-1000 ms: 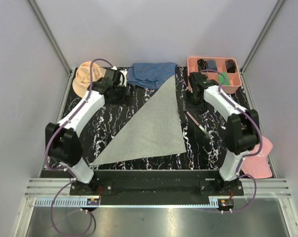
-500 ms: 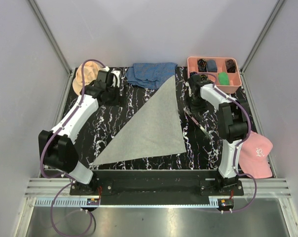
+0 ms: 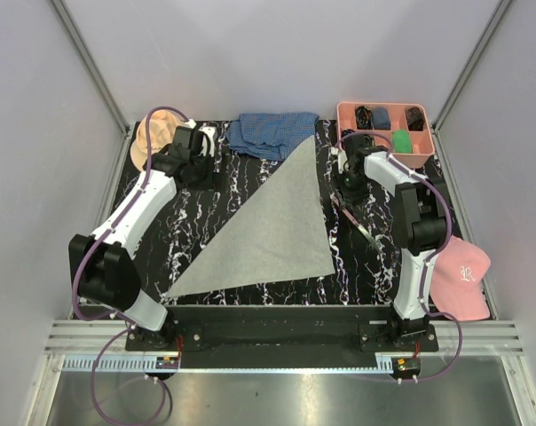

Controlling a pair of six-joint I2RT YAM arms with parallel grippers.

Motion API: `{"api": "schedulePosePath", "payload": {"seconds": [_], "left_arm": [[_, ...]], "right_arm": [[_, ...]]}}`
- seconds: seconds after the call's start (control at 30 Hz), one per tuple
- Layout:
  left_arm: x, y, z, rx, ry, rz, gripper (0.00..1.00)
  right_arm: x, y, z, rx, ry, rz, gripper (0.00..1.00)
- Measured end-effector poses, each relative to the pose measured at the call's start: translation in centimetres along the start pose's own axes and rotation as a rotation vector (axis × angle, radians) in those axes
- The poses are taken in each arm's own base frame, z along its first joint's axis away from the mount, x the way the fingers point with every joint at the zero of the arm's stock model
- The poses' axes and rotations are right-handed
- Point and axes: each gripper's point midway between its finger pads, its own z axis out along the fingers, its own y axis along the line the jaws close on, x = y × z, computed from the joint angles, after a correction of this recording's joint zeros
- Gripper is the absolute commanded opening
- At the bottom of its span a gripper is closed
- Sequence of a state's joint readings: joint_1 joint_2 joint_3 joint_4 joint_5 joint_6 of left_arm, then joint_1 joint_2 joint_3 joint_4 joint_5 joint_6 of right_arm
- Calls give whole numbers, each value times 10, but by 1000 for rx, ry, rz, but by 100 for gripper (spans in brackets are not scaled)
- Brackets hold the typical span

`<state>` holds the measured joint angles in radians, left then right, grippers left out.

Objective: Fold the napkin, place the utensils inside, and roll it up
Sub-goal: Grab a utensil with the right arm

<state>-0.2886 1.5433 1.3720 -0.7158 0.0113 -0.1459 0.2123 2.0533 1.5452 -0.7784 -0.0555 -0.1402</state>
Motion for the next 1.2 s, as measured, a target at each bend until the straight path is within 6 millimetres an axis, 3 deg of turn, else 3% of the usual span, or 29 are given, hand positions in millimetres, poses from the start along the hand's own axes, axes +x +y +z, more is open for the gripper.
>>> {"api": "schedulePosePath", "payload": {"seconds": [0.23,0.33,0.47,0.53,0.77,0.87,1.03,1.13,1.2], "left_arm": [[-1,-1,-1,4,-4,0,99],[-1,-1,-1,4,-4,0,99],[-1,-1,-2,5,-6,0,99],[-2,-1,-3,5,-9,0,99],[-6,-2,-10,9,-34,0,99],[-7,-2,-15,10,-48,-1,99],[-14,1,-26,8,-84,-14,99],[-18,5,-31,7,-110,-36,99],[-20,8,-35,4,-123,-54,99]], "right_arm": [[15,5,11,-30,43,-2,48],[16,6,12,-37,47,-2,41],[17,6,13,-40,50,-7,18],[18,6,13,-39,52,-12,0],[15,1,7,-8,59,-3,0],[-6,-2,-11,17,24,24,0],[-81,7,-76,-6,-201,216,0],[-95,30,-109,-117,-299,385,0],[-93,52,-122,-192,-335,493,0]]}}
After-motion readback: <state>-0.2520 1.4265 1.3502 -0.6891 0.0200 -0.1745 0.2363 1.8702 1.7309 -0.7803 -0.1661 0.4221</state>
